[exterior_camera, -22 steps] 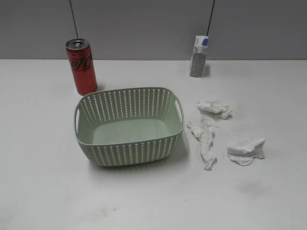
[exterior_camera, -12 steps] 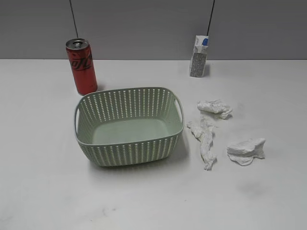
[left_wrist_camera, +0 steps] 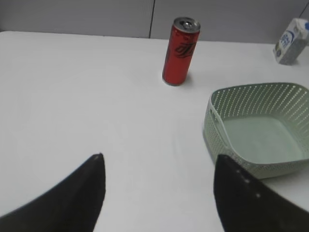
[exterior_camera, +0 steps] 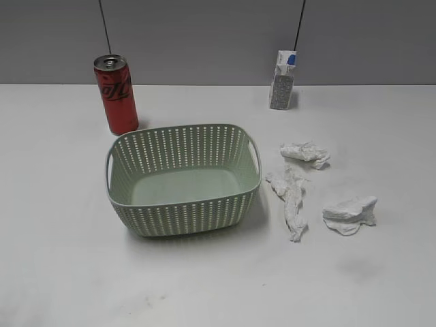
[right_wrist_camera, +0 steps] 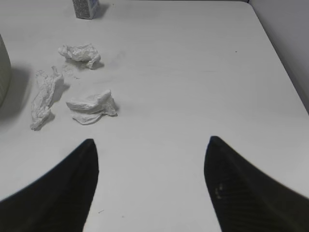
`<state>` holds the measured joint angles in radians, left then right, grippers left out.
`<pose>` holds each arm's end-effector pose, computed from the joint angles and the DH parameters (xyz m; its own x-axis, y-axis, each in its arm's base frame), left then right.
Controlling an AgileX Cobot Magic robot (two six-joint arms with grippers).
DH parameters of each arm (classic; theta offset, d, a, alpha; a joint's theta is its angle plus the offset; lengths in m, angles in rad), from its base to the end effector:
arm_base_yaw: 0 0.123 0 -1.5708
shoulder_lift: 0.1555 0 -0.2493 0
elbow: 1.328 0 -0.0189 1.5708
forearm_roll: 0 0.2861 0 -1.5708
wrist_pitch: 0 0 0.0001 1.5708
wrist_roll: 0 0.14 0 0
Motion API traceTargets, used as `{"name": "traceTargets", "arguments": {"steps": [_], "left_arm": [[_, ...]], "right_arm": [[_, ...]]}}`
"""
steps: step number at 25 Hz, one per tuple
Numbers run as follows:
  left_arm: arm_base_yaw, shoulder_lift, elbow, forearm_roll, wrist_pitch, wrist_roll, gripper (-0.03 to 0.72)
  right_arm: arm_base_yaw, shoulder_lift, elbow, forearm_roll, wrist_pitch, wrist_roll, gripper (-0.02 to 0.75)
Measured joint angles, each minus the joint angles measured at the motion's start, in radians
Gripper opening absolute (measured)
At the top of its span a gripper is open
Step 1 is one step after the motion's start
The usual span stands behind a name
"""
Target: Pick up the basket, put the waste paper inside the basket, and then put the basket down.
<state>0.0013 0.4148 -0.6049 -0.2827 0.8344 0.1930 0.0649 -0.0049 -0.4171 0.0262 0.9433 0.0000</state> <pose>0.1778 -0.0287 0.2840 -0.5113 -0.0003 -0.8594 0.1765 0.9786 -0.1054 0.1206 0.0108 0.2575 -0.4207 -0.0119 -0.9071 -0.0776 0.9967 0.0229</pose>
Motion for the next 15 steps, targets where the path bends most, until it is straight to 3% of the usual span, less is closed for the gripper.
{"name": "traceTargets", "arguments": {"steps": [8, 12, 15], "left_arm": [[-0.089, 0.499, -0.222, -0.025, -0.035, 0.026, 0.533], [-0.184, 0.733, -0.337, -0.022, -0.031, 0.016, 0.533], [-0.288, 0.894, -0.422, 0.026, -0.016, -0.084, 0.526]], "right_arm": [[0.0, 0.0, 0.0, 0.0, 0.0, 0.0, 0.52], [0.0, 0.0, 0.0, 0.0, 0.0, 0.0, 0.519], [0.0, 0.0, 0.0, 0.0, 0.0, 0.0, 0.519]]}}
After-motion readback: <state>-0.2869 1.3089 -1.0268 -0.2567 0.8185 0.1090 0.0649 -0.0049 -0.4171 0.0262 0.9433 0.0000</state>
